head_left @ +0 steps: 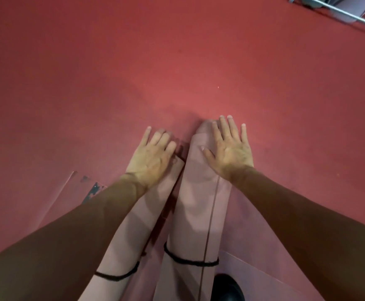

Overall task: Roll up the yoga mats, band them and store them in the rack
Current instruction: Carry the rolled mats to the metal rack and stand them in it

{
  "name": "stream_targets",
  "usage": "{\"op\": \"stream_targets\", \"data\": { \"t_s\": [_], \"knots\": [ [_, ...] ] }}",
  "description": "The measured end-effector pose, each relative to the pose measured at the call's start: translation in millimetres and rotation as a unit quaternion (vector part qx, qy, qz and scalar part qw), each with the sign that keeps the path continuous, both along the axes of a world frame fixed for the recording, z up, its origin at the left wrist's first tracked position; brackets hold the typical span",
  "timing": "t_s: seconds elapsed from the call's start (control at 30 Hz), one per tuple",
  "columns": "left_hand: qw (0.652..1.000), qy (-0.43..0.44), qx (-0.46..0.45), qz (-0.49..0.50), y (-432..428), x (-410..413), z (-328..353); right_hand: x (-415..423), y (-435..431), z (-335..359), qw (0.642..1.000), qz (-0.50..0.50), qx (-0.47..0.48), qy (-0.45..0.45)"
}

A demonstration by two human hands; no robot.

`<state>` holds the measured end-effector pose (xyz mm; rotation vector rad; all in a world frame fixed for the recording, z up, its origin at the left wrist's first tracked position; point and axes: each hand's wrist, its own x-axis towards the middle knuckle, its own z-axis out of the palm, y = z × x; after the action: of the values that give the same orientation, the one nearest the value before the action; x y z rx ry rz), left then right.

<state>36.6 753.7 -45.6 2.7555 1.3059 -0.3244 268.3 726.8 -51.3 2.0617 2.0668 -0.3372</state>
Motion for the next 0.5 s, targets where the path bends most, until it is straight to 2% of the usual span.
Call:
{"op": "stream_targets", "data": {
  "t_s": [0.1,0.33,0.5],
  "knots": [
    [0.993,0.111,-0.032,-0.019,4.4,5.9,5.8,7.4,9.6,-4.6,1.000,0.006,-0.020,-0.004],
    [0.967,0.213,-0.095,-0.102,19.7,21.0,16.0,1.4,30.9,-4.8,0.996,-0.026,-0.050,0.063],
    [0.971,0.188,-0.128,-0.066,18.1,29.5,22.3,-3.0,36.5,-0.3,0.994,-0.067,-0.041,0.079]
  ]
}}
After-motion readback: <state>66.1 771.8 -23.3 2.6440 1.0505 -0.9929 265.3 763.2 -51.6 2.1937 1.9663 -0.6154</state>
